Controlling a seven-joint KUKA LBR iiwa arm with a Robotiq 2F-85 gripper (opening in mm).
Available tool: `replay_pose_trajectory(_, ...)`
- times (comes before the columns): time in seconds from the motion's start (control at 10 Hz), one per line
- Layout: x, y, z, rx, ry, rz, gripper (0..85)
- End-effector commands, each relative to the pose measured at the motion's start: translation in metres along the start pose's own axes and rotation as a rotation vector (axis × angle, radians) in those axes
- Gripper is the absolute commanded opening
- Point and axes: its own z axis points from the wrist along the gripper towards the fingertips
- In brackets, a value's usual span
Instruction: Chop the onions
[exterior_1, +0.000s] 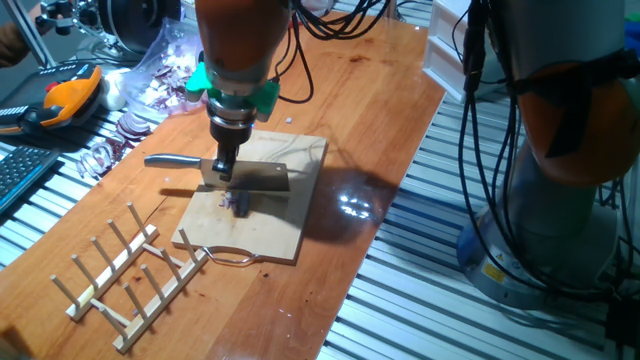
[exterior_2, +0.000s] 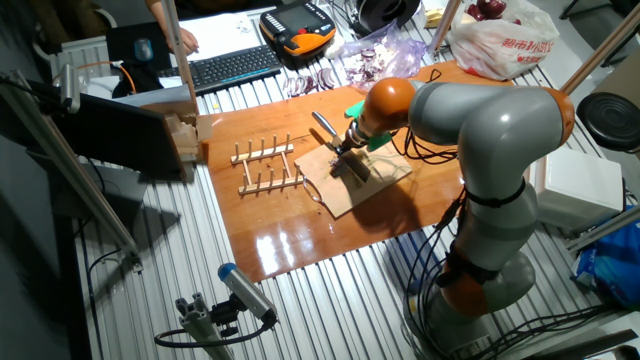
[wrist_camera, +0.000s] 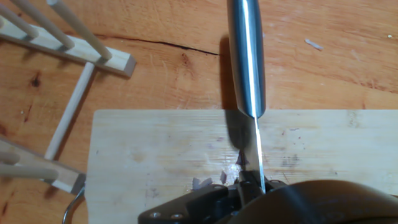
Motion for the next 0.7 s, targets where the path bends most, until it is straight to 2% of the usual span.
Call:
replay_pose_trajectory(0.0, 0.001, 0.0, 0.002, -0.001, -0.002, 0.0, 0.0)
replay_pose_trajectory(0.2, 0.0, 0.001, 0.004, 0.002, -0.011, 0.003, 0.0)
replay_pose_trajectory(0.3, -0.007, 0.007, -0.007, 0.0, 0.008, 0.018, 0.0)
replay_pose_trajectory(0.4, -0.012, 0.012, -0.016, 0.015, 0.022, 0.023, 0.0)
replay_pose_trajectory(0.6, -0.021, 0.017, -0.027, 0.021, 0.037, 0.026, 0.0)
